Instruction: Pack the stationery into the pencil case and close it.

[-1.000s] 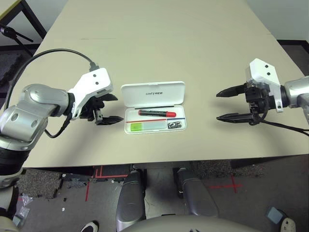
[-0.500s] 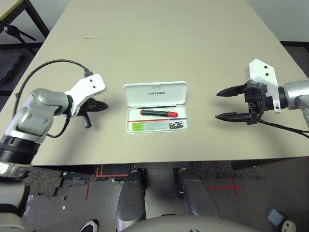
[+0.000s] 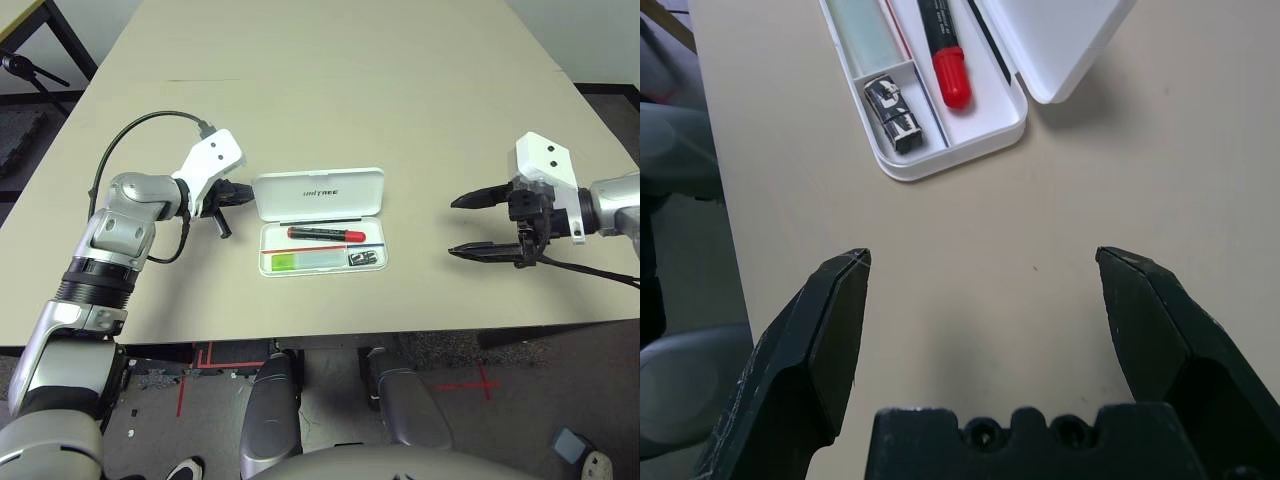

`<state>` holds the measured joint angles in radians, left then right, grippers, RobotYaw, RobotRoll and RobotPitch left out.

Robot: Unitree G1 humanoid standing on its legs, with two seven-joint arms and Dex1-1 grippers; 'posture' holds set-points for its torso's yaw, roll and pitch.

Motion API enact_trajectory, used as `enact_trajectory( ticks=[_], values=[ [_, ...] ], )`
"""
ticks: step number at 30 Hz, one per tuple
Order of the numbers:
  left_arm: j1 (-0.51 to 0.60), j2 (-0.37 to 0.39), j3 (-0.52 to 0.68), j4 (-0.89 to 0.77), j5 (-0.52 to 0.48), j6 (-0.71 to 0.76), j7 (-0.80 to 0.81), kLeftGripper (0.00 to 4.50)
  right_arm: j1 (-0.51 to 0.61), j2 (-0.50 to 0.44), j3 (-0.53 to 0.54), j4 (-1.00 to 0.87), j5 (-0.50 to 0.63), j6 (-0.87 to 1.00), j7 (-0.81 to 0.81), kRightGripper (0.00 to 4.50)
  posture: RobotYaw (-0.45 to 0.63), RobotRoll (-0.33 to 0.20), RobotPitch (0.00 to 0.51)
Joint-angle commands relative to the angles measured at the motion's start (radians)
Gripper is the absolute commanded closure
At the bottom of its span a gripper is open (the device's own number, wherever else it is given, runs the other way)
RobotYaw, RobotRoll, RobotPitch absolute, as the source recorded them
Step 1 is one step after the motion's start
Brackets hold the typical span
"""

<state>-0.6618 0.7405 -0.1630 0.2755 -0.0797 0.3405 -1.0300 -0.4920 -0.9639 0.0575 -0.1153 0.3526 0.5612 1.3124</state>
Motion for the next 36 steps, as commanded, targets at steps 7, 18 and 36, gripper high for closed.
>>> enact_trajectory(
  ticks=[7,18,36],
  values=[
    [0.011,-0.011,0.044,-0.099,-0.075,0.071,-0.046,4.45,0.0,-0.004,0.006,0.008,-0.001,-0.012,-0.002,0.0,-0.14,0.0,0.181],
    [0.086,-0.014,0.017,-0.294,-0.156,0.176,-0.098,4.45,-0.021,0.0,0.033,0.038,-0.018,-0.033,0.009,0.0,-0.13,0.0,0.183],
    [0.167,-0.039,-0.127,-0.343,-0.086,0.173,-0.082,4.45,-0.024,0.016,0.067,0.054,-0.042,-0.056,0.002,0.0,-0.13,0.0,0.178]
  ],
)
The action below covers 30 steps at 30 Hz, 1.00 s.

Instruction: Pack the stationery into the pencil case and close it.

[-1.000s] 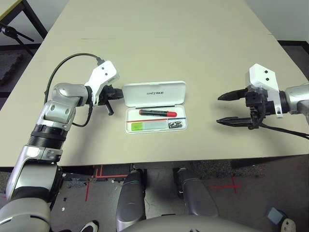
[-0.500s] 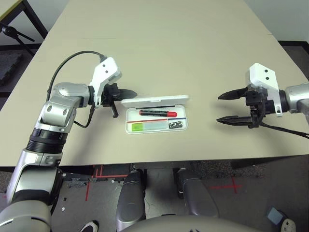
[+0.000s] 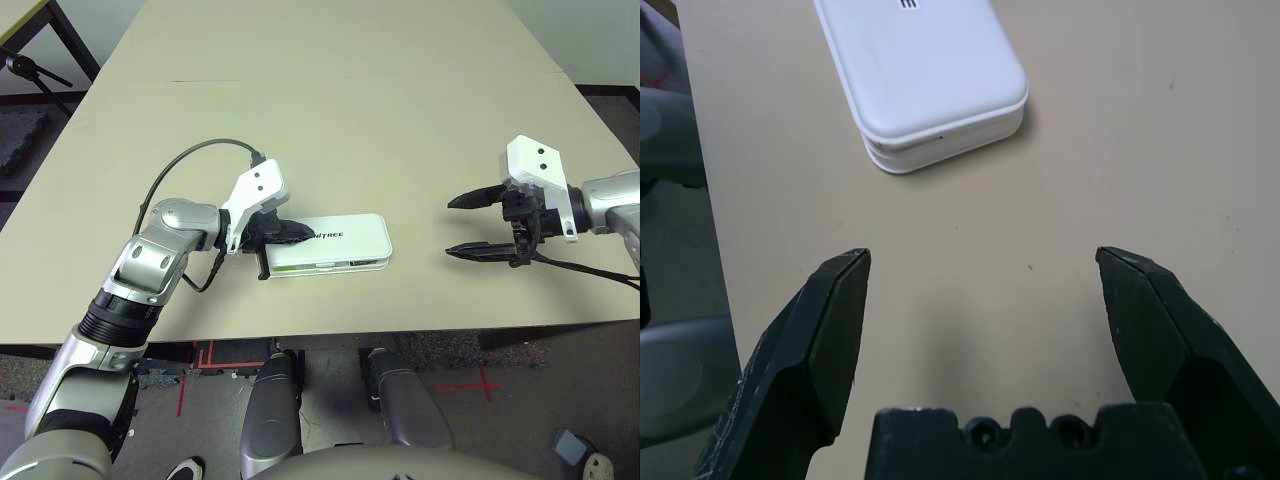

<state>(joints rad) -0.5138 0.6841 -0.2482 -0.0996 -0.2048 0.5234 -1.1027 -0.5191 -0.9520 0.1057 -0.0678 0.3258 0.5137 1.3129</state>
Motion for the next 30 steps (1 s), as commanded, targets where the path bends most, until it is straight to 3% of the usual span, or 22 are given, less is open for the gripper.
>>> enact_trajectory(
  ticks=[1,10,13,17,22,26,30],
  values=[
    [0.019,0.024,-0.053,0.038,0.05,-0.011,-0.014,4.45,0.004,0.005,0.019,0.006,-0.017,-0.009,0.001,0.0,-0.13,0.0,0.178],
    [0.045,0.033,-0.103,0.048,0.093,-0.022,-0.012,4.45,0.023,0.03,0.007,-0.005,-0.011,0.002,-0.011,0.0,-0.14,0.0,0.174],
    [0.06,-0.01,-0.047,0.044,0.051,-0.035,0.027,4.45,0.026,0.053,-0.005,0.004,-0.006,-0.008,-0.031,0.0,-0.14,0.0,0.171],
    [0.055,-0.109,0.088,0.074,-0.014,-0.087,0.123,3.52,0.01,0.185,-0.094,0.031,0.087,0.017,-0.121,0.0,-0.14,0.0,0.171],
    [0.04,-0.211,0.257,0.118,-0.101,-0.125,0.245,1.6,0.009,0.339,-0.182,0.071,0.14,-0.002,-0.265,0.0,-0.13,0.0,0.176],
    [0.003,-0.254,0.384,0.188,-0.127,-0.133,0.375,0.04,0.003,0.448,-0.239,0.166,0.098,-0.087,-0.431,0.0,-0.12,0.0,0.186],
    [-0.032,-0.268,0.478,0.31,-0.099,-0.22,0.521,0.04,-0.014,0.551,-0.327,0.298,0.076,-0.198,-0.64,0.0,-0.11,0.0,0.195]
  ],
)
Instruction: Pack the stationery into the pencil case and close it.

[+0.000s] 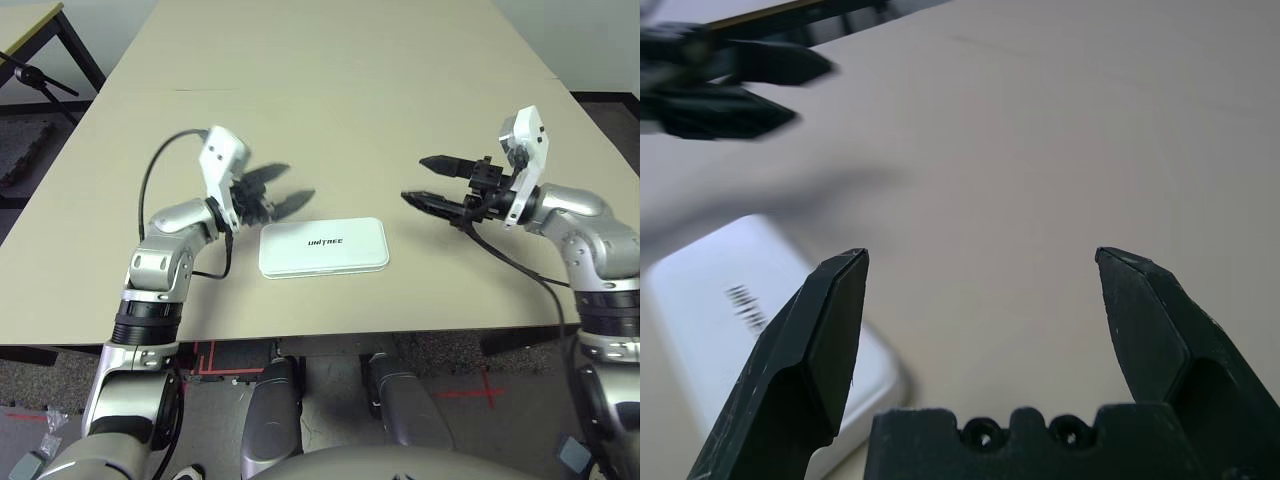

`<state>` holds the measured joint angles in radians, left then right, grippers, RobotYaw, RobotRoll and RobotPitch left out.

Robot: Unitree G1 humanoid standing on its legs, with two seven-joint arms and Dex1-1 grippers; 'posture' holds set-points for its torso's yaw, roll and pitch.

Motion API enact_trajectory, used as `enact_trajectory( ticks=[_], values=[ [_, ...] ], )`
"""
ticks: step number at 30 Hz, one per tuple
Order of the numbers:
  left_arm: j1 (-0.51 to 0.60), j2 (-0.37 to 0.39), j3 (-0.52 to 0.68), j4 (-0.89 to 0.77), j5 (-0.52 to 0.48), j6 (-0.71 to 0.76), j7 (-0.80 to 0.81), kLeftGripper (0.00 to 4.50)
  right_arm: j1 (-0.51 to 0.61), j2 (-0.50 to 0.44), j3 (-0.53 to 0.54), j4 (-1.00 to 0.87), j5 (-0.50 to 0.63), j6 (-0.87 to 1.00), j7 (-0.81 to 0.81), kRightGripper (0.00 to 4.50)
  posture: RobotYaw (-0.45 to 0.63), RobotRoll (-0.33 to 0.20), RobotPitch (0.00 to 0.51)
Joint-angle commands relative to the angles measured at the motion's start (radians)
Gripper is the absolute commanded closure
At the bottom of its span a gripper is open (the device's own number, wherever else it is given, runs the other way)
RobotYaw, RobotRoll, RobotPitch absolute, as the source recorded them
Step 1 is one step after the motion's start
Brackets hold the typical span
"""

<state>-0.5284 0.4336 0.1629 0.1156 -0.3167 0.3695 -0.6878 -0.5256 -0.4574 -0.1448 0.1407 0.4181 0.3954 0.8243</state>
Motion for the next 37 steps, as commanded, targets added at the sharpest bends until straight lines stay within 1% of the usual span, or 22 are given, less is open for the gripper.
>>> enact_trajectory(
  ticks=[1,4,7,14,17,23,33,37],
  values=[
    [-0.03,-0.022,0.093,0.132,0.021,-0.095,0.155,0.04,-0.011,0.08,-0.1,0.123,-0.025,-0.108,-0.208,0.0,-0.11,0.0,0.196],
    [-0.057,-0.032,0.149,0.206,0.023,-0.142,0.267,0.04,-0.012,0.114,-0.138,0.21,-0.069,-0.206,-0.331,0.0,-0.1,0.0,0.199],
    [-0.052,-0.037,0.181,0.254,0.045,-0.197,0.37,0.04,-0.007,0.126,-0.17,0.304,-0.124,-0.316,-0.466,0.0,-0.1,0.0,0.201],
    [-0.028,-0.035,0.237,0.346,0.075,-0.331,0.526,0.04,-0.035,0.124,-0.244,0.442,-0.154,-0.482,-0.669,0.0,-0.1,0.0,0.208],
    [-0.028,-0.03,0.252,0.363,0.074,-0.358,0.563,0.04,-0.051,0.108,-0.24,0.476,-0.168,-0.532,-0.686,0.0,-0.09,0.0,0.212],
    [-0.006,-0.033,0.24,0.354,0.076,-0.37,0.572,0.04,-0.084,0.093,-0.218,0.509,-0.186,-0.594,-0.669,0.0,-0.09,0.0,0.217],
    [-0.003,-0.057,0.223,0.324,0.07,-0.358,0.593,0.04,-0.109,0.1,-0.204,0.533,-0.188,-0.621,-0.648,0.0,-0.09,0.0,0.209],
    [-0.007,-0.057,0.22,0.324,0.067,-0.355,0.594,0.04,-0.12,0.102,-0.197,0.544,-0.19,-0.625,-0.64,0.0,-0.1,0.0,0.215]
  ],
)
